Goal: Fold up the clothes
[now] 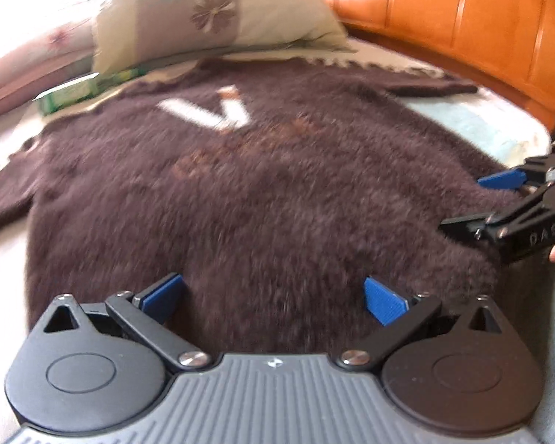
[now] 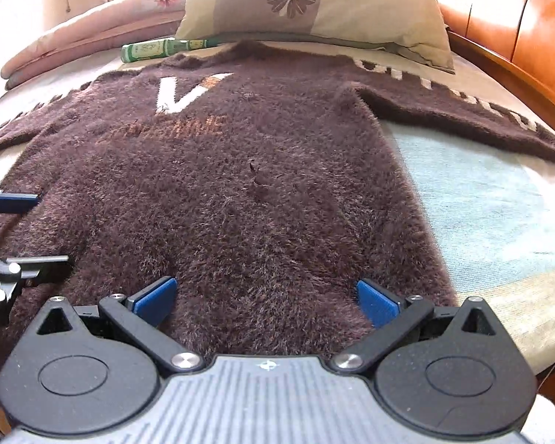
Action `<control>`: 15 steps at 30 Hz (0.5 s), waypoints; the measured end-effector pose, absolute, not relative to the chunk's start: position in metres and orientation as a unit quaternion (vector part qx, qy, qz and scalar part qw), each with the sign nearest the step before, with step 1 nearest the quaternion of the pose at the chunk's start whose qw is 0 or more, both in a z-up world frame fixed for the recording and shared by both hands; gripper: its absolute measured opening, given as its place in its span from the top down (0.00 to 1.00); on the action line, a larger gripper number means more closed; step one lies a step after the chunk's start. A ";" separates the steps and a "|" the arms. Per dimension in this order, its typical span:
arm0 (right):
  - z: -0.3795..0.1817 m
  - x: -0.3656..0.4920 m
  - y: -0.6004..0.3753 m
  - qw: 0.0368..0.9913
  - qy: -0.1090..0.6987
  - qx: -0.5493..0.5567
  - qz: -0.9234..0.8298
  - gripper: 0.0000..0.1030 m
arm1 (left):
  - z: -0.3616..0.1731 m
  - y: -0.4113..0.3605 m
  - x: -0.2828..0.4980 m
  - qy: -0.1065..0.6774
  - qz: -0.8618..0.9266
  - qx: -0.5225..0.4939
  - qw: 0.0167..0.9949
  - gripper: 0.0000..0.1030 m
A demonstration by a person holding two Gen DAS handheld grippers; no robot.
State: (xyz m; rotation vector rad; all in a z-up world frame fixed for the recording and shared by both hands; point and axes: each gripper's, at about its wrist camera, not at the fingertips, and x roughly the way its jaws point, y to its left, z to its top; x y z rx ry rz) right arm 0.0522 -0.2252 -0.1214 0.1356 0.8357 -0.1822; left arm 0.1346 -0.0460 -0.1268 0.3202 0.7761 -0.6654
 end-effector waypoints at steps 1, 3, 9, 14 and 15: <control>-0.122 0.052 -0.225 0.908 0.404 0.065 -0.086 0.00 | -0.126 -0.046 0.132 0.377 -0.306 0.152 0.861 0.01; -0.122 0.051 -0.226 0.910 0.402 0.063 -0.080 0.00 | -0.123 -0.045 0.126 0.391 -0.284 0.148 0.863 0.01; -0.125 0.042 -0.228 0.920 0.384 0.056 -0.059 0.00 | -0.117 -0.038 0.107 0.409 -0.262 0.165 0.858 0.01; -0.127 0.035 -0.230 0.928 0.367 0.050 -0.041 0.00 | -0.103 -0.053 0.105 0.389 -0.258 0.198 0.862 0.01; -0.128 0.032 -0.231 0.930 0.362 0.048 -0.036 0.00 | -0.099 -0.059 0.107 0.381 -0.261 0.204 0.863 0.01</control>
